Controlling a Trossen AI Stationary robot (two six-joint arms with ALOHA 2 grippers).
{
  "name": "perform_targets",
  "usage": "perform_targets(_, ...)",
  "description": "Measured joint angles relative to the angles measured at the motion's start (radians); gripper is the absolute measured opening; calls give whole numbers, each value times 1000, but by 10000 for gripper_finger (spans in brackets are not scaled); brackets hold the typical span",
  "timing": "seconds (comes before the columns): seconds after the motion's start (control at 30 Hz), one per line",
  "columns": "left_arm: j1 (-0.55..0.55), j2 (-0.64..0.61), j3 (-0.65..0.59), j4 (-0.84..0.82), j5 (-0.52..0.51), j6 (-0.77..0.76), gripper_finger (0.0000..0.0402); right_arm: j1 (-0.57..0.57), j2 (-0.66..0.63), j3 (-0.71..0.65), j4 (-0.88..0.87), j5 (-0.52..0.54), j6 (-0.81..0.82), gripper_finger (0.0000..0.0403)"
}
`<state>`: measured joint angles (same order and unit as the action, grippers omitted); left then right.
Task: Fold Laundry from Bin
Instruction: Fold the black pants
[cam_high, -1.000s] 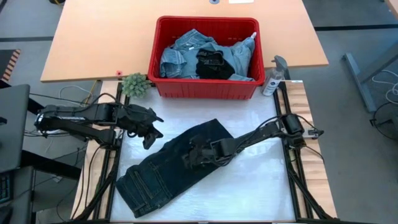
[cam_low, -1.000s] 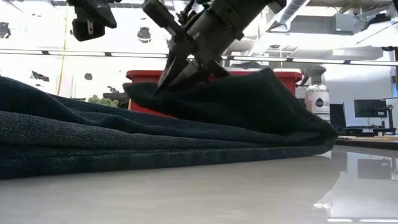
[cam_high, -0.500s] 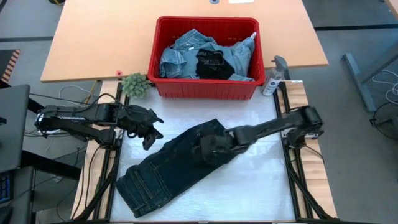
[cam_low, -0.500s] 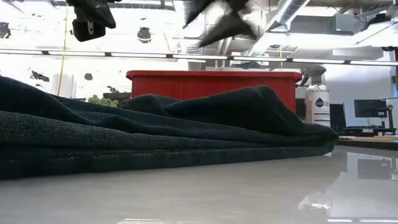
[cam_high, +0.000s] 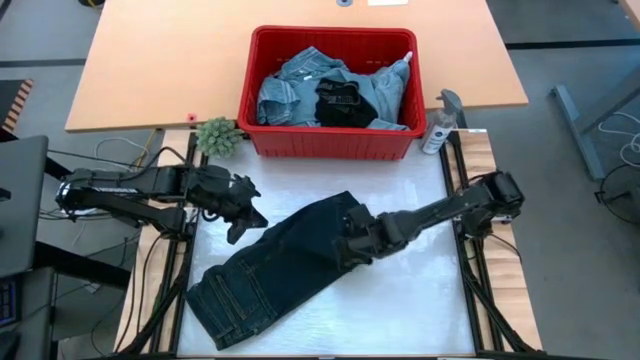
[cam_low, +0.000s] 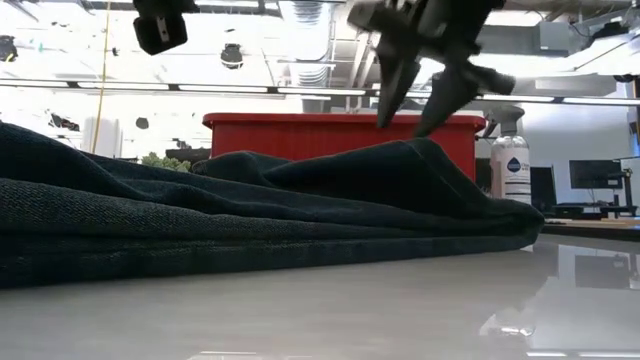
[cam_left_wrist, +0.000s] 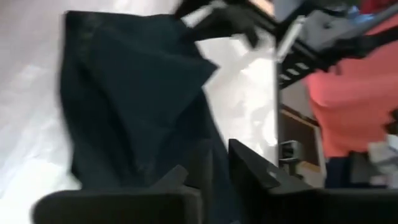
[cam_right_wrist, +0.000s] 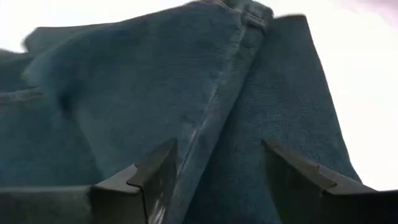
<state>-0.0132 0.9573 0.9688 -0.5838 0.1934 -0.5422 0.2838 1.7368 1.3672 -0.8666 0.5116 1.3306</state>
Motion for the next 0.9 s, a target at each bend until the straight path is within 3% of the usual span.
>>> perform_targets(0.2,0,0,0,113,103,-35,123,-80,-7,-87,190,-146,-105,284)
perform_targets(0.37,-1,0,0,183,128,-102,184,-105,-13,-126,218,-188,-140,296)
perform_targets(0.67,-1,0,0,177,81,-127,208,-148,-10,-276,501,-216,-204,294)
perform_targets(0.8,-1,0,0,177,40,-129,208,-164,-11,-289,551,-224,-230,258)
perform_targets(0.9,0,0,0,175,13,-136,208,-175,-11,-290,554,-246,-236,187)
